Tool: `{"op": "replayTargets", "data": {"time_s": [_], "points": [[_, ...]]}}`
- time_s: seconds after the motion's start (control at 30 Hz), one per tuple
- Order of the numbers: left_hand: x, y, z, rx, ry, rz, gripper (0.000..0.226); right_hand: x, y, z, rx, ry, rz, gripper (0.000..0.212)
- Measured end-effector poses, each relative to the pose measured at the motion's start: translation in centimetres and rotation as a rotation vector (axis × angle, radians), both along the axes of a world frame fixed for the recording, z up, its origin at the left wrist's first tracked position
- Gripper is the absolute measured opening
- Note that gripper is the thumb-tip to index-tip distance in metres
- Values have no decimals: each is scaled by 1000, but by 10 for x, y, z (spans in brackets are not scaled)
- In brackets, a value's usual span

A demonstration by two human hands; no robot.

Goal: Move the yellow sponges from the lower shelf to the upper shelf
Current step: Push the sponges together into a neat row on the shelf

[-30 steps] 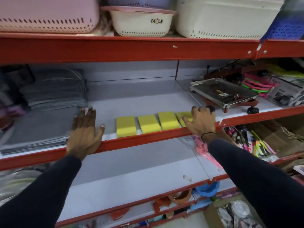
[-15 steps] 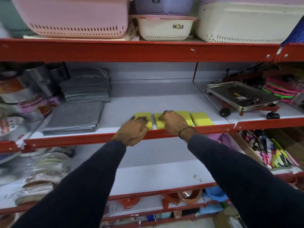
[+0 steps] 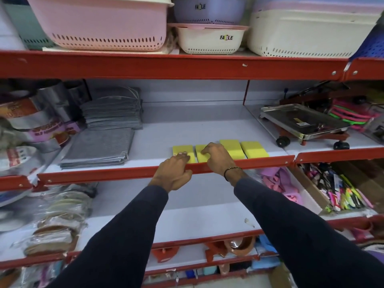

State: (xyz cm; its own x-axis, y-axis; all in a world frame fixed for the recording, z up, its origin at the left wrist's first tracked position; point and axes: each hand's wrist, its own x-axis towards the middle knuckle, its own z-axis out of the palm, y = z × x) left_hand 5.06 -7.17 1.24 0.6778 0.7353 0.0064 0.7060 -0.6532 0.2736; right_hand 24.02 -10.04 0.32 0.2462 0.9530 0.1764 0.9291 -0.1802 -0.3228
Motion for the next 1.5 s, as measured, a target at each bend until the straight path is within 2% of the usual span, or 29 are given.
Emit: {"op": "replayTargets", "data": {"time_s": [0.17, 0.27, 0.33, 0.43, 0.53, 0.9, 1.03, 1.13, 1.23, 1.3, 1.37, 1.5], "points": [[0, -2, 3, -22, 3, 20, 58, -18, 0, 2, -6, 3, 4, 53], [-2, -3, 4, -44, -4, 29, 70, -3, -6, 14, 53, 28, -27, 57], [-2, -2, 5, -39, -4, 27, 77, 19, -14, 22, 102, -40, -99, 52], [-2, -2, 4, -34, -3, 22, 76, 46, -34, 25, -43, -113, -204, 41], [-3, -2, 3, -34, -1, 16, 74, 49, -51, 18, -139, -123, -194, 38], [-2, -9, 5, -53, 1, 35, 78, 33, -50, 7, -75, -57, -172, 47], [-2, -9, 2, -47, -8, 39, 65, 24, -48, 7, -79, -86, -162, 40], [-1, -8, -1, -39, -19, 33, 63, 32, -51, 14, -101, -113, -154, 49], [0, -6, -2, -35, -26, 31, 63, 55, -54, 29, -16, -114, -201, 59], [1, -5, -3, -34, -22, 32, 63, 73, -60, 36, -16, -177, -265, 52], [1, -4, -3, -28, -18, 28, 62, 90, -70, 35, -91, -207, -335, 42], [2, -2, -4, -17, -21, 21, 62, 99, -80, 19, -236, -221, -372, 35]]}}
